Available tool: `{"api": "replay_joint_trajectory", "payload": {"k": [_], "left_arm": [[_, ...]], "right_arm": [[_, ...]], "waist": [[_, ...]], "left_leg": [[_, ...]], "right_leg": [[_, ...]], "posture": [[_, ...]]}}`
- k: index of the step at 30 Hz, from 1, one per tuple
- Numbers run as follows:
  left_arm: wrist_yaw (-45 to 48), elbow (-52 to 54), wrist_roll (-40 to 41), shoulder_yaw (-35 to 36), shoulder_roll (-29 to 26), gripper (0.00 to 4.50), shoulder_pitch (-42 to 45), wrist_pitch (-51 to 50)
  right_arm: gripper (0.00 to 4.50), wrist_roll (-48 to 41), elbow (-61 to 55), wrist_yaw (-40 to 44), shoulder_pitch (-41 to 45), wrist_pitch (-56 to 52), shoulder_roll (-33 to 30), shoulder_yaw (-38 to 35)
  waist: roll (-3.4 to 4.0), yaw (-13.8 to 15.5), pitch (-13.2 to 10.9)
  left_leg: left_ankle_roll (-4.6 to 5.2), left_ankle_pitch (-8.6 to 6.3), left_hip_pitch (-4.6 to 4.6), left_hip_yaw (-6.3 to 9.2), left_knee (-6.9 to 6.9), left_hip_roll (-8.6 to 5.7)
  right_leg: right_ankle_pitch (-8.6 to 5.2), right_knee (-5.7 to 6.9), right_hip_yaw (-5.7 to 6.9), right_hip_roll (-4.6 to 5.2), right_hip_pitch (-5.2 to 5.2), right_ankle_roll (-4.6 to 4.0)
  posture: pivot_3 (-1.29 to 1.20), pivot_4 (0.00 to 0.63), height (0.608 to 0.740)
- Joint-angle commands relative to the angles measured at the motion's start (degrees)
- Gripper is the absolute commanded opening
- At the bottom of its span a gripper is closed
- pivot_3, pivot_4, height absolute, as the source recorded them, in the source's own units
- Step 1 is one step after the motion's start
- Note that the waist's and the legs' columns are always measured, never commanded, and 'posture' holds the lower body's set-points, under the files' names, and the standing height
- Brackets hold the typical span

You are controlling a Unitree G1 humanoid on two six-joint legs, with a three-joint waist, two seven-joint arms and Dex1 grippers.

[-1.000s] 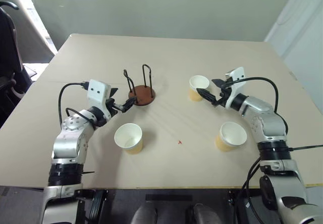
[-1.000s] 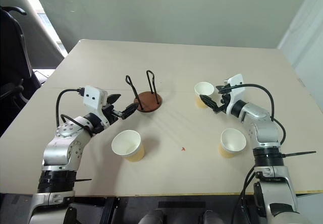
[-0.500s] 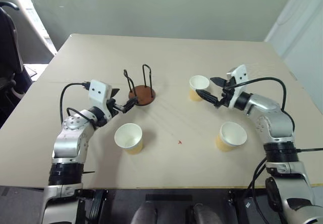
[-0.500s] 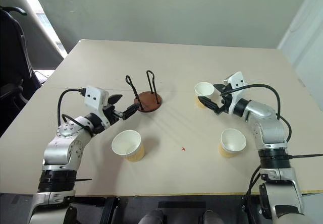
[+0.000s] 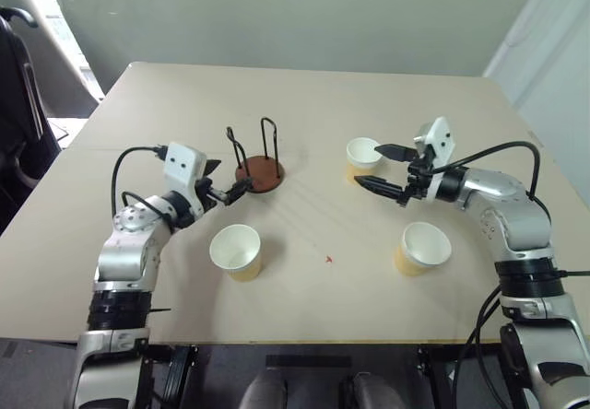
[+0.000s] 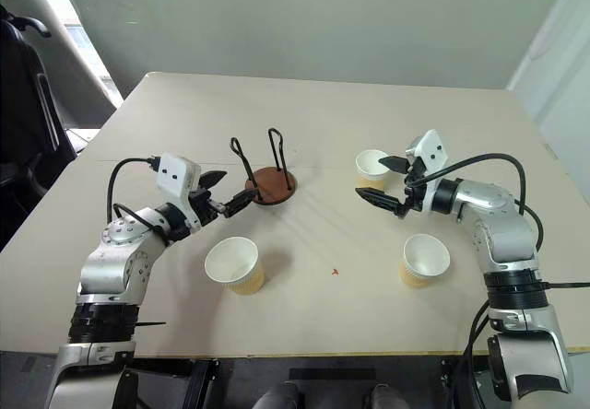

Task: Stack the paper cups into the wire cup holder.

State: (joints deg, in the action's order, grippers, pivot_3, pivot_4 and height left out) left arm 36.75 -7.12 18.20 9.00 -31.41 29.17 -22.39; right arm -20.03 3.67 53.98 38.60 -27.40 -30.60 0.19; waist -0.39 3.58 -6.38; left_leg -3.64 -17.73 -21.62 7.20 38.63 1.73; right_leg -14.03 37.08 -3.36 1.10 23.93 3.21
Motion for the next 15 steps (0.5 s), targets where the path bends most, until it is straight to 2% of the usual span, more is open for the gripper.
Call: {"api": "replay_joint_trajectory", "payload": {"k": [1,4,15], "left_arm": [[1.51,1.72,2.25,0.62,0.32,4.44,0.86,-0.99],[-1.28,-0.68,-1.35,-0.14,0.46,4.44,1.97,2.61],[0.19,-6.88,-3.46,-1.51,1.42,4.44,3.13,7.0]], "right_arm": [[4.5,-0.59,-3.01,-0.18,-0.13,0.08,-0.46,-0.27],[4.5,-0.61,-3.22,-0.32,-0.3,-0.08,-0.58,-0.19],[4.5,-0.39,-3.44,-0.81,-0.94,-0.18,-0.57,-0.27]], "waist": [[0.0,-0.01,0.0],[0.0,-0.02,0.0],[0.0,0.01,0.0]], "left_leg": [[0.0,0.0,0.01,-0.01,0.0,0.0],[0.0,0.0,0.01,-0.01,0.0,0.01],[0.0,0.0,0.01,0.01,0.02,0.01]], "right_leg": [[0.0,0.01,-0.01,0.0,0.0,0.0],[0.0,0.01,-0.01,-0.01,0.0,0.0],[0.0,0.0,-0.01,-0.01,0.0,0.0]], "posture": [[0.0,0.15,0.74],[0.0,0.15,0.74],[0.0,0.15,0.74]]}}
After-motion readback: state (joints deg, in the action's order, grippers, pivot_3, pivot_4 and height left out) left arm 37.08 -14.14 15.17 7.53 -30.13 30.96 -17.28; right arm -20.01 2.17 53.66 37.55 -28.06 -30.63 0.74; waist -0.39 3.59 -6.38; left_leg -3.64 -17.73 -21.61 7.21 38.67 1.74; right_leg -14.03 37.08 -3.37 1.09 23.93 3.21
